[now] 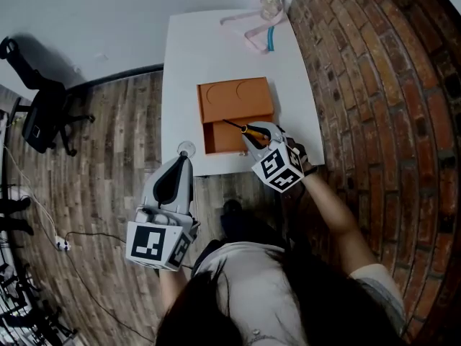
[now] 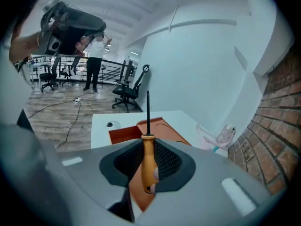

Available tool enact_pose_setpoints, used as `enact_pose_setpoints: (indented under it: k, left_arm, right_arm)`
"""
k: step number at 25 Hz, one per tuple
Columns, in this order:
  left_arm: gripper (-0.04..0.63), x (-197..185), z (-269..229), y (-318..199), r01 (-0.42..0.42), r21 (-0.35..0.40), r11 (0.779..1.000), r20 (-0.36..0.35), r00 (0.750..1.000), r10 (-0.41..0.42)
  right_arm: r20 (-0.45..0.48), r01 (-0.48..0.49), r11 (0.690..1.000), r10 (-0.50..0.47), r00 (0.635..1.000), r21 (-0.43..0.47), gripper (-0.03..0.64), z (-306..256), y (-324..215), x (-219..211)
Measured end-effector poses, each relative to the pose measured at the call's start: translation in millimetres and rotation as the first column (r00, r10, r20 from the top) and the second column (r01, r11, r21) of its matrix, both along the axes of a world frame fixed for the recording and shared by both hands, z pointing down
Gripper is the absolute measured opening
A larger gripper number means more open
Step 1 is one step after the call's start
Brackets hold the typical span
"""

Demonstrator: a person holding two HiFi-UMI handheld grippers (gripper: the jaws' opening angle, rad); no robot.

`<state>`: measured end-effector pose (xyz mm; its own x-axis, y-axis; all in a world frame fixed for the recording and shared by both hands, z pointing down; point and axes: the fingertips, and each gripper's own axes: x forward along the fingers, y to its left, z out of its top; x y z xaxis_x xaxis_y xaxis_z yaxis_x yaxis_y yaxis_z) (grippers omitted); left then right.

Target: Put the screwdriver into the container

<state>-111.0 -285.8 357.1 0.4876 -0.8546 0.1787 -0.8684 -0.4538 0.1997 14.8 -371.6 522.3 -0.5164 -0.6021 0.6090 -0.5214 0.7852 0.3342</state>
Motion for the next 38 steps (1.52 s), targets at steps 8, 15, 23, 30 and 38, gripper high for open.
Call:
enact_pose_setpoints:
  k: [8, 15, 23, 30, 38]
  left_arm:
    - [0.000, -2, 10, -2, 0.009, -0.040, 0.999, 0.017, 1.000, -0.008]
    - [0.000, -1, 13, -2, 0.019, -0.057, 0.998, 0.016, 1.000, -0.019]
    - [0.000, -2, 21, 0, 0.039, -0.082, 0.996, 0.025, 0.999, -0.037]
    - [0.000, -9, 24, 5, 0.059, -0.095, 0.994, 0.037, 0.998, -0.056]
    - [0.000, -7, 29, 9, 0.059, -0.110, 0.992, 0.044, 0.998, -0.055]
  right_arm:
    - [-0.106, 0.050, 0.995, -0.059, 0.993, -0.085, 0.075, 47, -12, 3]
    - [-0.186, 0.088, 0.981, -0.120, 0.975, -0.173, 0.077, 81, -18, 3]
    - [-0.261, 0.121, 0.959, -0.189, 0.947, -0.257, 0.075, 113, -22, 1]
    - [-0.286, 0.124, 0.949, -0.209, 0.935, -0.290, 0.077, 125, -22, -1]
    - [-0.308, 0.123, 0.945, -0.220, 0.925, -0.304, 0.078, 136, -24, -3]
